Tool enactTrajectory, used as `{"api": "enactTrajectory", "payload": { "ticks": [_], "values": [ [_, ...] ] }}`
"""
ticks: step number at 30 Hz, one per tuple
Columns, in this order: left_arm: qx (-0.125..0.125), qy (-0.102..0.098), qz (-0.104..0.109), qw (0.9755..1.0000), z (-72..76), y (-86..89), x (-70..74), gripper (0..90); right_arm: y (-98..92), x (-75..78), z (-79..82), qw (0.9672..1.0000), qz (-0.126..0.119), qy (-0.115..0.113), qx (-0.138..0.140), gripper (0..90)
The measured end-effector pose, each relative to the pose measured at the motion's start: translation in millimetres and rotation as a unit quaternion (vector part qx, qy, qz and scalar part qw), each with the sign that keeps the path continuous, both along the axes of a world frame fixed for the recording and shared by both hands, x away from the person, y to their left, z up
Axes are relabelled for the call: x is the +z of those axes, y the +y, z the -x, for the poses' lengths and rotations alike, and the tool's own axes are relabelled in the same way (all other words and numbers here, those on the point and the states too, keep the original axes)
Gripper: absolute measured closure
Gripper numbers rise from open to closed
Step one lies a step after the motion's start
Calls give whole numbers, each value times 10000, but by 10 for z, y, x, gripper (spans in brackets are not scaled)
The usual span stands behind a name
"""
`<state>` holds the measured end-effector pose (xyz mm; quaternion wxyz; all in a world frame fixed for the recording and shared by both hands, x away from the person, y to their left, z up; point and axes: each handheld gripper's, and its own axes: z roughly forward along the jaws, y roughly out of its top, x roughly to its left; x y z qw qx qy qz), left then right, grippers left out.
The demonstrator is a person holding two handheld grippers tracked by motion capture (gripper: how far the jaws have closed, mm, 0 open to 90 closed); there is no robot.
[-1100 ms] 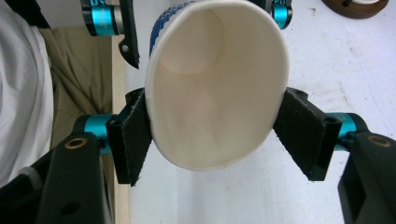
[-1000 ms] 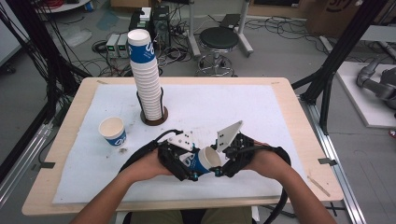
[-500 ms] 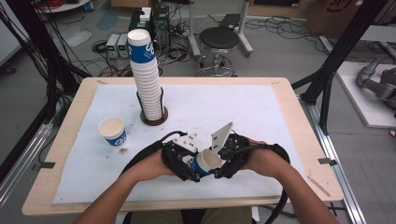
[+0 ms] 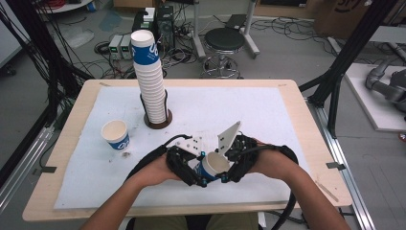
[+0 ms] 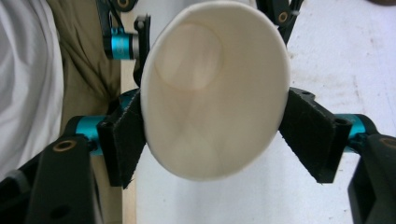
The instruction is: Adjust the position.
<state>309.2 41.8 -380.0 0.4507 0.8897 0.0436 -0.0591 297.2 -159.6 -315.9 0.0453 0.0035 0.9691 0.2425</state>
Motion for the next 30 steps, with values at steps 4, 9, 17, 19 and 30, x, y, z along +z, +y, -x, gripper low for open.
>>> {"api": "enactTrajectory", "payload": {
  "ticks": [4,9,17,19,30],
  "values": [
    [67,78,173,9998,-18,19,-21,290,-50,54,-22,9991,-409,68,-72,231],
    [183,122,472,9986,-32,60,-64,290,-149,171,-30,9951,-962,39,-202,221],
    [537,141,845,9949,-48,116,-146,268,-433,199,-99,9787,-1802,-58,-980,222],
    [630,141,934,9935,-62,145,-169,262,-512,172,-116,9735,-1962,-78,-1175,223],
    [951,-346,1623,9815,-91,300,-262,260,-972,-108,-131,9429,-2396,-148,-2309,223]
  ]
}}
